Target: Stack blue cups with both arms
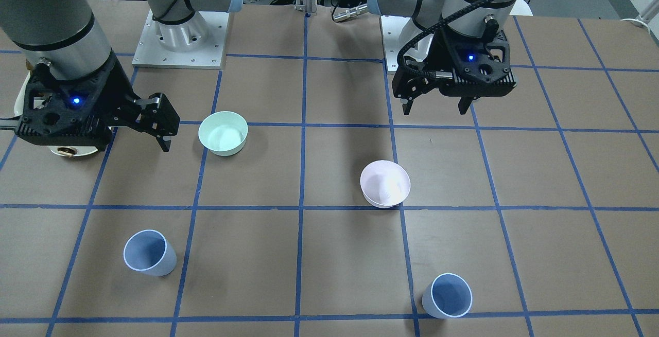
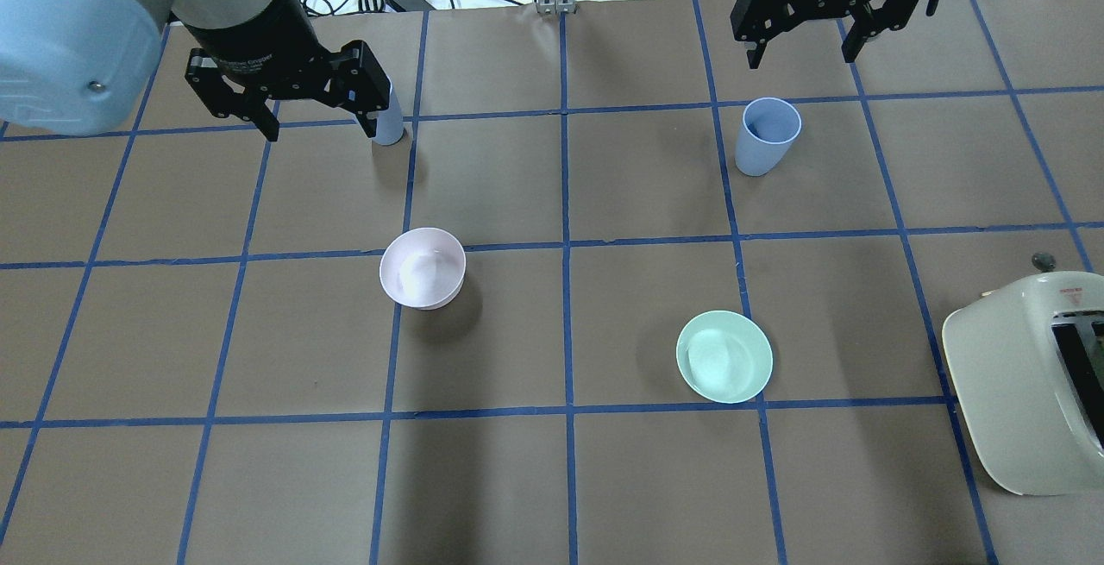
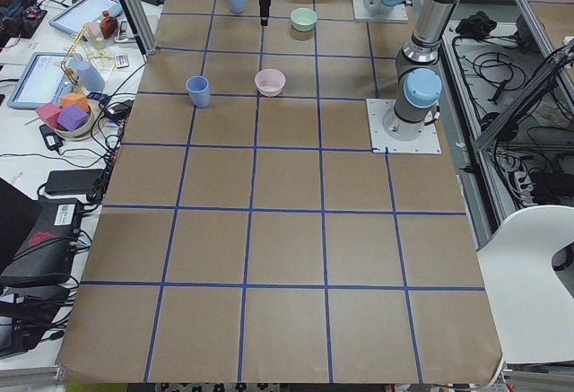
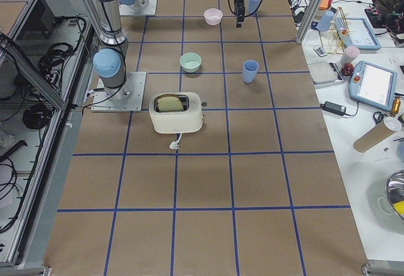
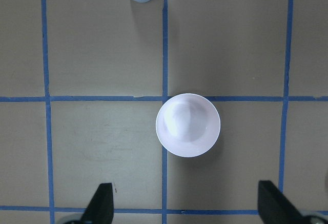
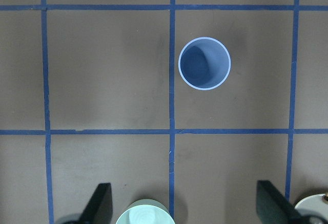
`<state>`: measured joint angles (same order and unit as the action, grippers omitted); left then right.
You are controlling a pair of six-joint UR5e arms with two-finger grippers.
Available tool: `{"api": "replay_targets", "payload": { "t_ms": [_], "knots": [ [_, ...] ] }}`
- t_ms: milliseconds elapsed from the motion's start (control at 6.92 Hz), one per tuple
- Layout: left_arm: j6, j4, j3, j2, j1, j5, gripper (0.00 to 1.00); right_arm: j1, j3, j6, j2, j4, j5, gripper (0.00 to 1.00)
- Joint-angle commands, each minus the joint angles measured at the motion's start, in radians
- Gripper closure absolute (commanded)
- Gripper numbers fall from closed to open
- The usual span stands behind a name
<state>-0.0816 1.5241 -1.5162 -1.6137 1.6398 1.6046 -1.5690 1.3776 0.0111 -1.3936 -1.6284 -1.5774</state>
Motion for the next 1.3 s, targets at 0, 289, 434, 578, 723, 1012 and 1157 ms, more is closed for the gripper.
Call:
{"api": "replay_targets", "payload": {
  "t_ms": [0,289,434,578,723,1012,1157],
  "knots": [
    [0.0,0.008,0.002,0.002,0.0,0.0,0.0,0.026,0.001,-0.003,-0.001,-0.02,0.011,0.0],
    [0.0,0.008,0.004,0.0,0.0,0.0,0.0,0.027,0.0,-0.005,-0.005,-0.025,0.01,0.0],
    [0.0,0.008,0.005,-0.002,0.0,0.0,0.0,0.027,0.0,-0.003,-0.005,-0.025,0.01,0.0],
    [0.0,0.011,0.005,-0.002,0.0,0.0,0.0,0.026,0.001,-0.005,-0.005,-0.022,0.01,0.0],
    [0.0,0.011,0.005,-0.002,0.0,0.0,0.0,0.027,0.001,-0.003,-0.01,-0.024,0.008,0.0],
    [0.0,0.018,0.01,-0.012,-0.001,0.0,0.0,0.027,0.001,-0.003,-0.012,-0.024,0.008,0.0],
    [-0.001,0.019,0.014,-0.02,-0.001,0.001,0.0,0.027,0.001,-0.003,-0.012,-0.015,0.008,0.0]
  ]
}}
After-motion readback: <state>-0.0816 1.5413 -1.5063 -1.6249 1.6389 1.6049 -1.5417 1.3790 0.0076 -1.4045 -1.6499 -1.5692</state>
